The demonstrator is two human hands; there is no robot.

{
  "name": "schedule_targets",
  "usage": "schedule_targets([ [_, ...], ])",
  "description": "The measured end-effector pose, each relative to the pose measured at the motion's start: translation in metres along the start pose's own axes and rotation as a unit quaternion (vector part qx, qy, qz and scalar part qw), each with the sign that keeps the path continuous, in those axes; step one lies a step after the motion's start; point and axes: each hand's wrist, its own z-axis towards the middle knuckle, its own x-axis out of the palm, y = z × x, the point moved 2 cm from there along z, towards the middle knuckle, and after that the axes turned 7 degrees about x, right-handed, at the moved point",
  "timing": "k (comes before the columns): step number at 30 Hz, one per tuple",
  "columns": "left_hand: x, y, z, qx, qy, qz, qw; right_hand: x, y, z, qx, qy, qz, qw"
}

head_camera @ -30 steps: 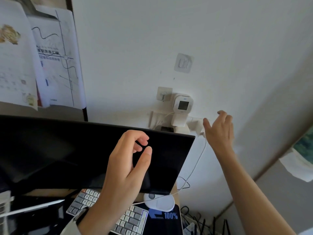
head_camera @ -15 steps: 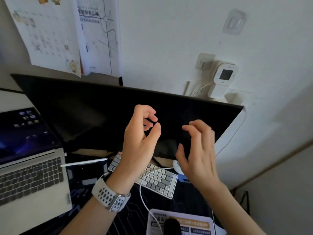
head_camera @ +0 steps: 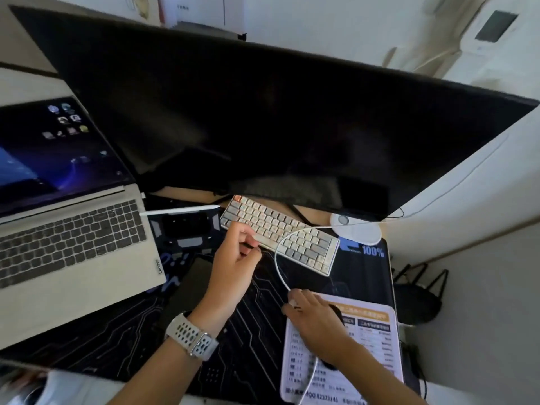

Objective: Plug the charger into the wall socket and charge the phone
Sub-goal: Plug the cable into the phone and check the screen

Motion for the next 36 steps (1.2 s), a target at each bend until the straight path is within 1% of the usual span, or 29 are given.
schedule_targets([
  [5, -0.01, 0.035, -0.007, -0.043, -0.001, 0.019, 0.999, 0.027, 0.008, -0.009, 0.002, 0.067, 0.005, 0.998],
  [10, -0.018, 0.072, -0.012, -0.127, -0.003, 0.07, 0.989, 0.034, 0.005, -0.01, 0.017, 0.083, 0.025, 0.996],
  [11, -0.02, 0.079, -0.012, -0.13, 0.001, 0.092, 0.987, 0.033, 0.004, -0.009, 0.014, 0.082, 0.016, 0.996],
  [13, -0.024, 0.091, -0.012, -0.115, 0.018, 0.17, 0.979, 0.031, 0.002, -0.01, 0.004, 0.083, -0.011, 0.996],
  [15, -0.031, 0.104, -0.011, -0.104, 0.036, 0.273, 0.956, 0.03, 0.001, -0.013, -0.012, 0.094, -0.039, 0.995],
  [18, -0.041, 0.118, -0.013, -0.147, 0.048, 0.382, 0.911, 0.03, -0.001, -0.016, -0.045, 0.126, -0.058, 0.989],
  [20, -0.046, 0.123, -0.019, -0.17, 0.053, 0.426, 0.887, 0.029, -0.002, -0.019, -0.083, 0.148, -0.061, 0.984],
  [22, -0.049, 0.127, -0.025, -0.17, 0.057, 0.461, 0.869, 0.028, 0.001, -0.025, -0.129, 0.17, -0.061, 0.975],
  [25, -0.051, 0.131, -0.03, -0.156, 0.057, 0.489, 0.856, 0.034, 0.008, -0.04, -0.198, 0.215, -0.032, 0.956],
  [28, -0.05, 0.133, -0.029, -0.149, 0.057, 0.491, 0.856, 0.043, 0.016, -0.055, -0.257, 0.238, -0.04, 0.936],
  [31, -0.049, 0.133, -0.027, -0.145, 0.056, 0.486, 0.86, 0.05, 0.022, -0.059, -0.292, 0.229, -0.06, 0.927],
  [36, -0.047, 0.132, -0.024, -0.15, 0.047, 0.477, 0.865, 0.058, 0.032, -0.062, -0.312, 0.136, 0.007, 0.94],
])
